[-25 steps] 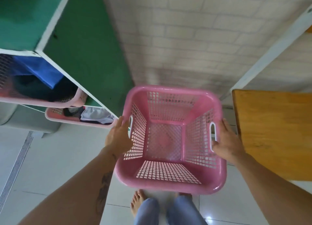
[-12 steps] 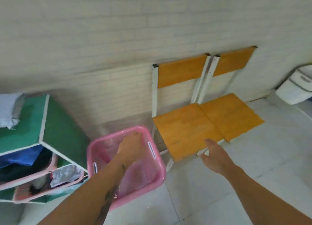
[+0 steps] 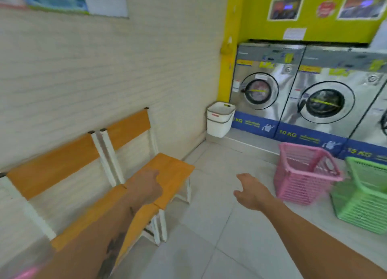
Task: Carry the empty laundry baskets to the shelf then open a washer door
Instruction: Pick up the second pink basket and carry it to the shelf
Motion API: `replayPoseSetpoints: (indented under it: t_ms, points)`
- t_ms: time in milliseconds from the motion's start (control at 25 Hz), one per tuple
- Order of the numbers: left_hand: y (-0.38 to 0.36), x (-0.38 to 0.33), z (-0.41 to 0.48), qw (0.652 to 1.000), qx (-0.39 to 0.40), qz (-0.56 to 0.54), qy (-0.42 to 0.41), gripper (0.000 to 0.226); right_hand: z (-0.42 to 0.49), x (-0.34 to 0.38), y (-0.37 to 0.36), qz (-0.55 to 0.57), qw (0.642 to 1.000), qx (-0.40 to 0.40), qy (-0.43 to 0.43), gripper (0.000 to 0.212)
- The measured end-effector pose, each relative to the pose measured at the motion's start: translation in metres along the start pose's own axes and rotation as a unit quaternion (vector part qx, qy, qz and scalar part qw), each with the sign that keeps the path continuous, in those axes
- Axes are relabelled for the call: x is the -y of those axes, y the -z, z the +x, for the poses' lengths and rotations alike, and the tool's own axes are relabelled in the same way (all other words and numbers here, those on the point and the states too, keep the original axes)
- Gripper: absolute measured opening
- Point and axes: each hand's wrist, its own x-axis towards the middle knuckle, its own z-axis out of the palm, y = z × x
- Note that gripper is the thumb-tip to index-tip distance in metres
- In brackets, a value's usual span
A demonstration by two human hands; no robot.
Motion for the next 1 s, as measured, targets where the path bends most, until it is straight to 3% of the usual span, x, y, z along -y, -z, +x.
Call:
replayPoseSetpoints:
  t_ms: [240, 560, 800, 1000]
  points:
    - [-0.019, -0.184, 0.094, 0.998, 0.022, -0.013, -0.060, 0.059, 0.030, -0.147, 0.094, 0.001, 0.995, -0.043, -0.088, 0.058]
    - [-0.082, -0.369, 0.272, 0.985, 0.036, -0.017, -0.167, 0.059, 0.123, -0.299, 0.169, 0.005, 0.982, -0.078, -0.173, 0.037]
    - [-0.129, -0.512, 0.389, 0.962, 0.086, 0.002, -0.259, 0.052, 0.184, -0.399, 0.216, 0.035, 0.960, -0.117, -0.254, 0.050]
    - [-0.185, -0.617, 0.451, 0.950, 0.120, 0.007, -0.287, 0.049, 0.224, -0.505, 0.239, 0.038, 0.940, -0.129, -0.314, 0.043]
